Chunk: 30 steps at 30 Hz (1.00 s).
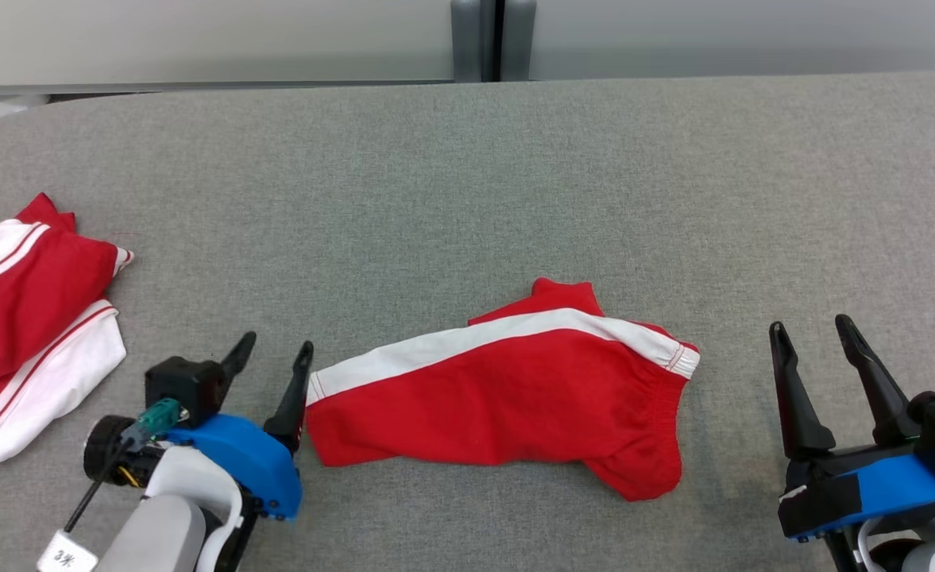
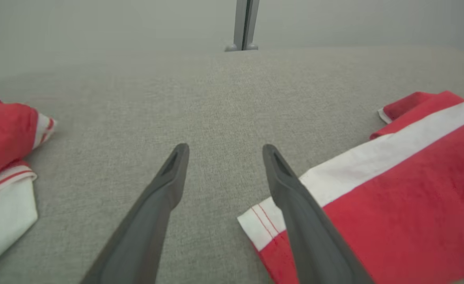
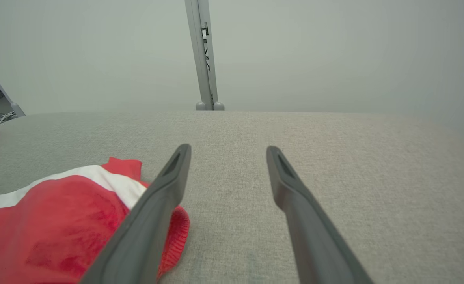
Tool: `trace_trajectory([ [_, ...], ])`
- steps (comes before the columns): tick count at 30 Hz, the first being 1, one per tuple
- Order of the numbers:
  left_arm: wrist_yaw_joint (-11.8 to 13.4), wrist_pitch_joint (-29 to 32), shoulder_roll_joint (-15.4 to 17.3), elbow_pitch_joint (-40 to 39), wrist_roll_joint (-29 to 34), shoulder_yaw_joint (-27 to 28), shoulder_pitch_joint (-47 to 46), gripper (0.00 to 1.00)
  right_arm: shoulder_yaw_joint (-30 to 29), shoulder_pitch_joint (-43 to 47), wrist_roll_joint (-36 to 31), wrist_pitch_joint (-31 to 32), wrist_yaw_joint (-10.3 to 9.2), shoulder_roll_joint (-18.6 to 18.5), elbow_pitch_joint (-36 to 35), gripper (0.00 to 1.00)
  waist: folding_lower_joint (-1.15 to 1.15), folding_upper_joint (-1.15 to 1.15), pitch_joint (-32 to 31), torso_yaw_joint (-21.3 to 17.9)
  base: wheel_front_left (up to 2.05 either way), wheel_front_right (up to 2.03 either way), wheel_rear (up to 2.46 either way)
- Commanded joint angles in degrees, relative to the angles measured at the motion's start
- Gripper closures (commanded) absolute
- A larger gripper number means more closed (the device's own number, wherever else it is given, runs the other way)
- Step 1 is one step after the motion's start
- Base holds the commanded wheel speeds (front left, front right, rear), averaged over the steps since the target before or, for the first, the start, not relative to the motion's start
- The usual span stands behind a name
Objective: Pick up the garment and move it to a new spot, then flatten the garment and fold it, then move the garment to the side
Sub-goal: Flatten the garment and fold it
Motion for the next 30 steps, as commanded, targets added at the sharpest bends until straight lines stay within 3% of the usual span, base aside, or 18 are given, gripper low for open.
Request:
trace_trajectory([
  [1,-0.7,1.5,-0.3,1.8,-0.9,-0.7,-0.9,0.00,0.1,-0.7,0.3,-0.3,0.01,-0.2,0.3,0.00,-0.01,0.00,0.5,-0.2,0.00,0.00,0.00],
  [9,-2.8,8.0,-1.1,7.1,-3.9,-4.4,-1.1,0.00,-0.2,-1.3,0.5,-1.0,0.01,-0.2,2.2,0.00,-0.01,0.00,1.7,-0.9,0.00,0.00,0.00],
  [10,-2.9,8.1,-1.0,7.3,-4.1,-4.6,-1.2,0.12,-0.3,-1.4,0.4,-0.9,0.01,-0.3,2.4,0.00,-0.01,0.00,1.8,-0.9,0.00,0.00,0.00],
  [11,-3.0,8.2,-1.0,7.5,-4.4,-4.9,-1.3,0.46,-0.3,-1.6,0.5,-0.7,0.01,-0.4,2.6,0.00,-0.01,0.00,1.9,-0.9,0.00,0.00,0.00],
  [12,-3.1,8.2,-0.9,7.7,-4.5,-5.1,-1.5,0.97,-0.2,-1.7,0.4,-0.5,0.01,-0.7,2.8,0.00,-0.01,0.00,1.9,-0.8,0.00,0.00,0.00],
  [21,-3.5,6.5,-1.4,9.1,-5.0,-6.9,-3.5,1.00,9.2,-3.1,3.1,7.2,0.01,-6.1,4.3,0.00,-0.01,0.00,1.9,0.4,0.00,0.00,0.00],
  [29,-3.7,3.7,-2.3,10.5,-5.3,-7.8,-5.0,1.00,14.6,-5.9,5.8,9.5,0.01,-8.9,7.6,0.00,-0.01,0.00,2.7,1.8,0.00,0.00,0.00],
  [30,-3.7,3.1,-2.4,10.6,-5.2,-7.8,-5.2,1.00,14.9,-6.3,6.0,9.5,0.01,-9.0,8.2,0.47,-0.01,0.00,2.8,1.9,0.00,0.00,0.00],
])
